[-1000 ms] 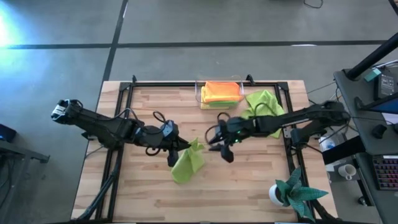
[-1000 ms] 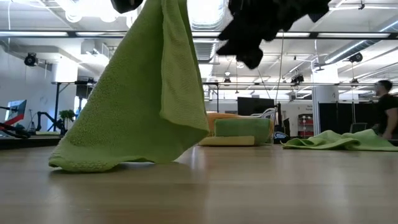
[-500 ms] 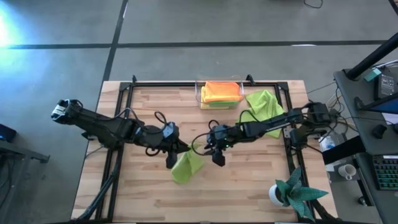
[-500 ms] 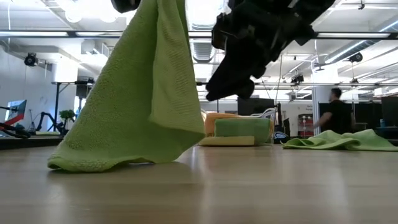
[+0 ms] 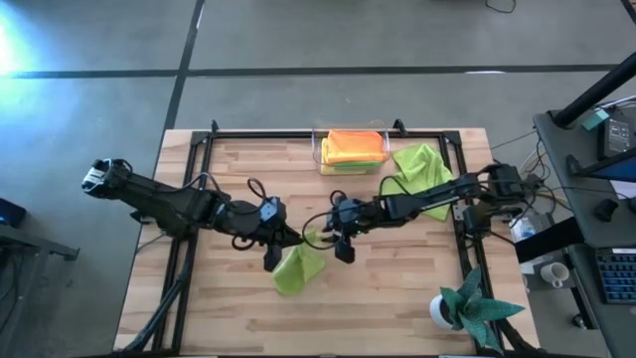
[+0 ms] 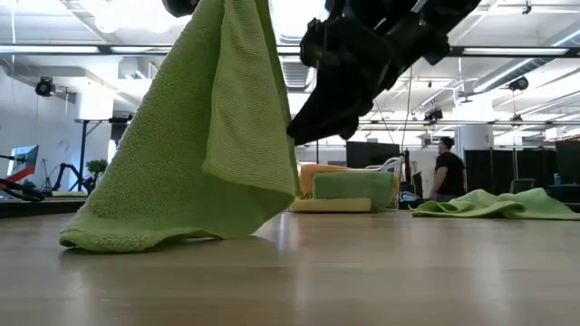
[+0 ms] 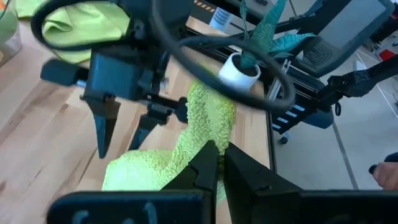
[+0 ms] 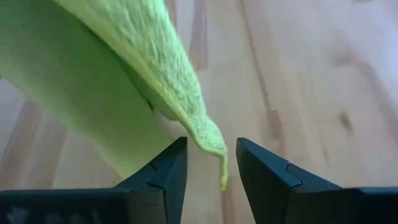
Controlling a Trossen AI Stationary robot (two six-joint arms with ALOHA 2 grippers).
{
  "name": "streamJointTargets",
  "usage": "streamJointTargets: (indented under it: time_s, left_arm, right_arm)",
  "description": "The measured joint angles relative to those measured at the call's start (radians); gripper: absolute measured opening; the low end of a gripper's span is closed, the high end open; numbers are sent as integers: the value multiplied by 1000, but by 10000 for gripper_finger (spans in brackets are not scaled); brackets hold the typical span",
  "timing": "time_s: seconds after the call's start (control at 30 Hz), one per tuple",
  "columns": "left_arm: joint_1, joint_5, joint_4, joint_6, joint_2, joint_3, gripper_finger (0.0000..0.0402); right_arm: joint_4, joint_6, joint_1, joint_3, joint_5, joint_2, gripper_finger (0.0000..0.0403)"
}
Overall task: Fold microfiber towels
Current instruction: Fold the light green microfiber cloth
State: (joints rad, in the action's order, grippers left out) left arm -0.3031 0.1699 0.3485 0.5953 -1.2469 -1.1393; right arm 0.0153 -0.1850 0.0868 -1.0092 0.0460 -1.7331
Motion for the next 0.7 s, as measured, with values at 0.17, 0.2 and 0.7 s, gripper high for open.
streamJointTargets:
  time_s: [0.17, 0.2, 0.7]
  left_arm:
    - [0, 0, -3, -7, 0, 0, 1]
    - [0, 0, -2, -7, 0, 0, 1]
    - [0, 1, 12, -9, 0, 0, 1]
  right_arm:
    - [67, -14, 0, 1, 13, -68, 132]
    - [79, -22, 0, 1, 13, -81, 132]
    - [32, -51, 1, -41, 40, -106, 15]
